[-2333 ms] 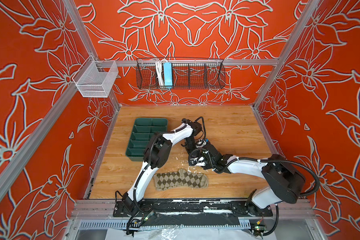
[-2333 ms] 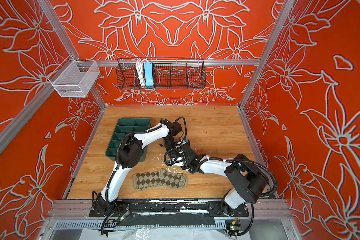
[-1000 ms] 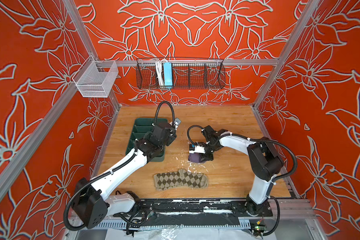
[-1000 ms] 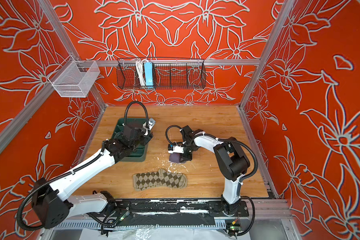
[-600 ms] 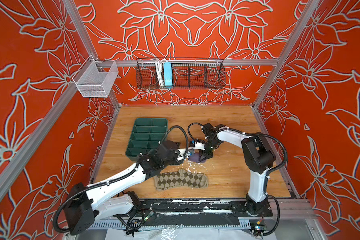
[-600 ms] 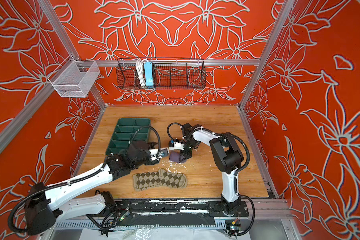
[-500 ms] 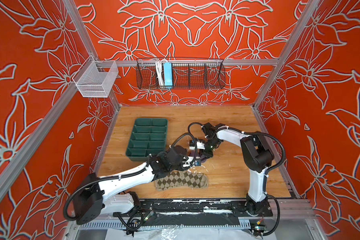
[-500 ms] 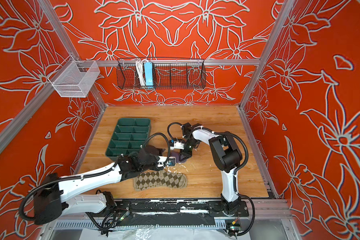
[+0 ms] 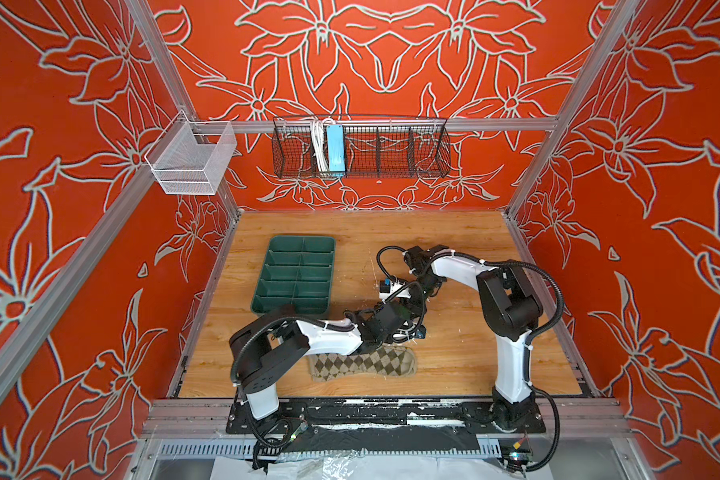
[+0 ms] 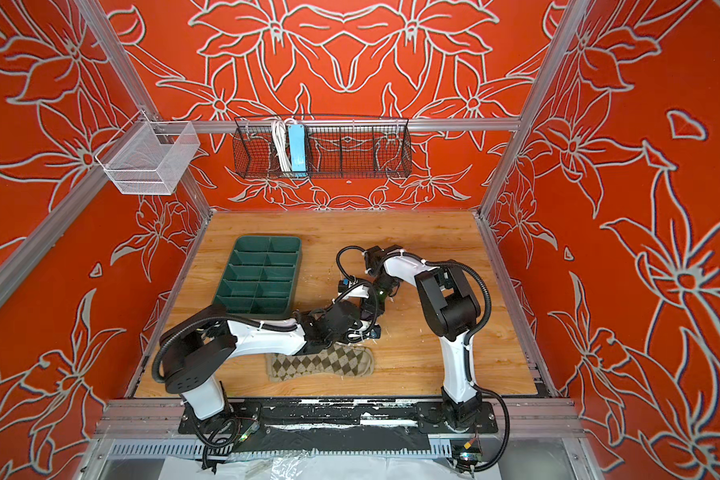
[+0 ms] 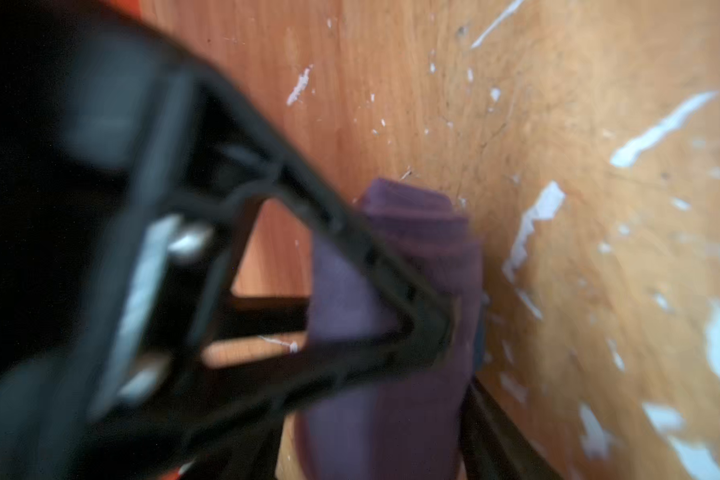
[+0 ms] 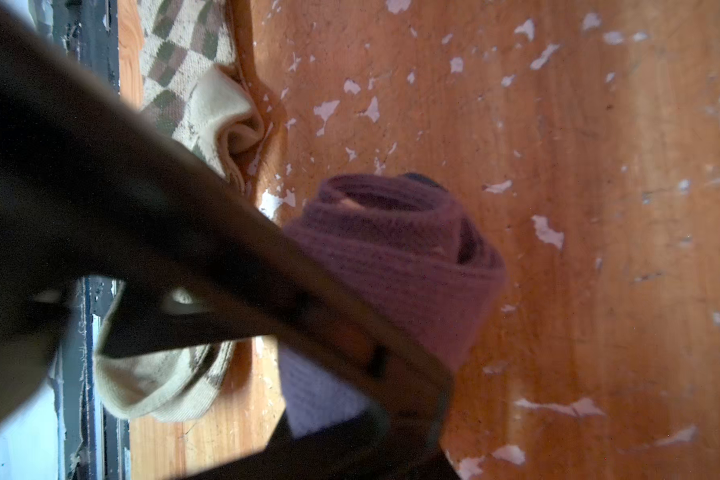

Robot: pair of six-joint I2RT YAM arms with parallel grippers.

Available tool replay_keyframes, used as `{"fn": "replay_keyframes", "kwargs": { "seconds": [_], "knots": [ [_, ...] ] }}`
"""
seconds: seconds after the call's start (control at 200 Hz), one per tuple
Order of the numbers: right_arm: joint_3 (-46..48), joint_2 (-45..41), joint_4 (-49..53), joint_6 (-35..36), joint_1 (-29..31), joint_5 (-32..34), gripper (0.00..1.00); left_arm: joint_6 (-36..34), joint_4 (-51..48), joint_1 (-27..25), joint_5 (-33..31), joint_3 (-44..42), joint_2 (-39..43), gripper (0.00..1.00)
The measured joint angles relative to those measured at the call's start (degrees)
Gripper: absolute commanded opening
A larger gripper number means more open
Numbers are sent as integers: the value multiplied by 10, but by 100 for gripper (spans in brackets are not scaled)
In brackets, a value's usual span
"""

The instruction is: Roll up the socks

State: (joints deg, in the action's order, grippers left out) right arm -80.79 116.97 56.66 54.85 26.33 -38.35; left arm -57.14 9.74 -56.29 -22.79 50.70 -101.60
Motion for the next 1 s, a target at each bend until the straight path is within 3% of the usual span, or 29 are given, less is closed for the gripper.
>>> {"fn": "replay_keyframes", "kwargs": {
  "seconds": [0.385,0.585,0.676,0.701,0.711,0.721,0.736,1.001],
  "knots": [
    [19,-13,-21,4,-23,-15,8,29,9,15,3,16,-32,15],
    [65,-60,-72,-9,-39,-10,37,52,-23,21,24,45,-40,10],
    [96,-99,-101,-16,-48,-13,44,63,-44,26,40,54,-40,10],
    [102,-112,-107,-18,-52,-15,58,65,-51,27,41,54,-40,10],
    [104,-116,-109,-18,-53,-15,69,66,-55,28,42,54,-40,10],
    [106,-122,-111,-23,-56,-15,88,65,-60,29,43,54,-40,10],
    [109,-129,-115,-23,-59,-17,97,66,-66,30,45,54,-40,10],
    [137,-217,-184,-85,-116,-40,98,87,-117,45,65,83,-47,10]
  ]
}}
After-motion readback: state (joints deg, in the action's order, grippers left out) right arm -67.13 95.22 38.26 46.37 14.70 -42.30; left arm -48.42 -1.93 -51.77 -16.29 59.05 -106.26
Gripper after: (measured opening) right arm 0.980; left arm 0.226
